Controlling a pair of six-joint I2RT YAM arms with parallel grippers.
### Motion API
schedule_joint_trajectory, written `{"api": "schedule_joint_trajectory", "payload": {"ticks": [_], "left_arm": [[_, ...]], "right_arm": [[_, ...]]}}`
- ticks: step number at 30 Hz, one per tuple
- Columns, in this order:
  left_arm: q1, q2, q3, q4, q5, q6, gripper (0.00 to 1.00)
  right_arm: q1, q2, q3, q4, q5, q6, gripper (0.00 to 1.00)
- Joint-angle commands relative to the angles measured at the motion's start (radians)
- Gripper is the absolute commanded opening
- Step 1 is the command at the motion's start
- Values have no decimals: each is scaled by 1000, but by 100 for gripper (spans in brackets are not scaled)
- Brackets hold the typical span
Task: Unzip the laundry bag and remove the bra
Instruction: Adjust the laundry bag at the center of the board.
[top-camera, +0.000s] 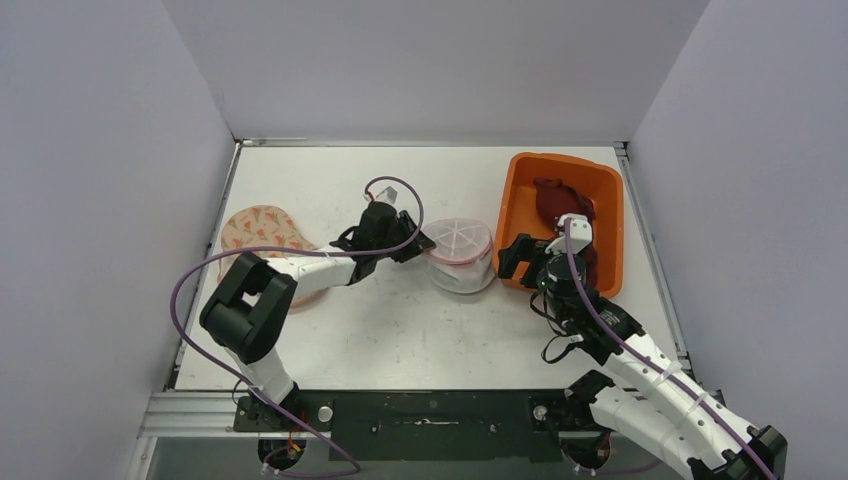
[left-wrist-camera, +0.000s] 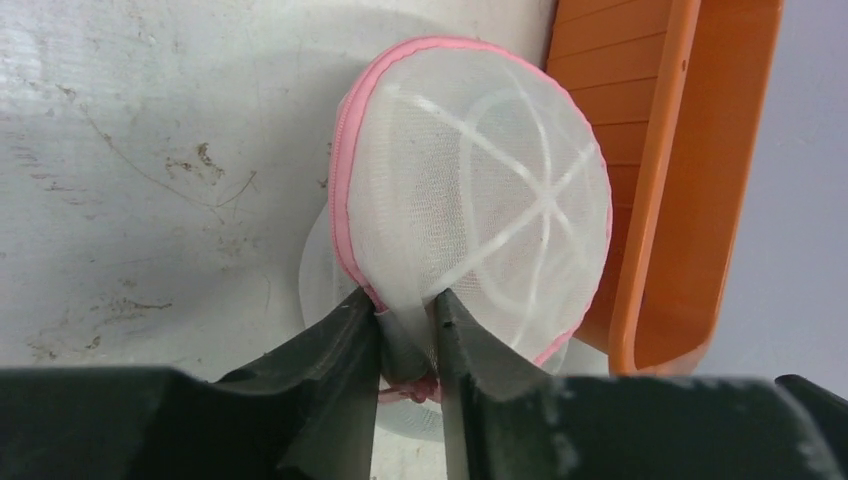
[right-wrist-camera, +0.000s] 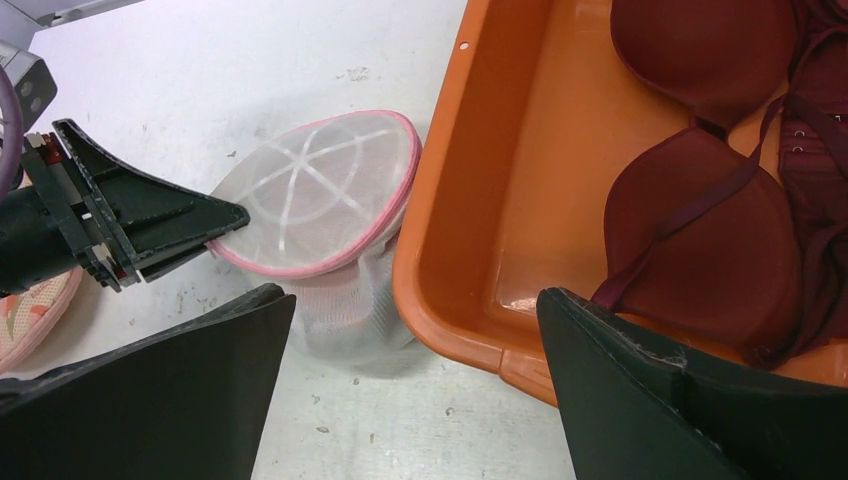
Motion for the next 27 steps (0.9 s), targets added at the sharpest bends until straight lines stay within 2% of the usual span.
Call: {"api": "schedule_joint_trajectory", "payload": {"ticks": [1,5,6,11,15,22,27], "left_arm": [[4,-49,-39,59,-4,30,20],[5,-131,-71,-3,-39,89,2],[6,-152,-79,-22,-46,105,0],[11,-255,-95,-176,-104,193,0],[40,-268,-36,-356,-101,308,0],[56,-217,84,-579,105,524,0],[56,-338,23,-590,210,581,0]], "right_arm": [[-4,14,28,18,18,0,98],[5,39,32,30,17,-19,100],[8,47,35,35,19,-25,98],[40,90,59,60,11,-48,96],[73,143,83,91,-71,-45,96],[139,213,106,152,-216,-4,97],[148,214,52,229,-286,12,97]]}}
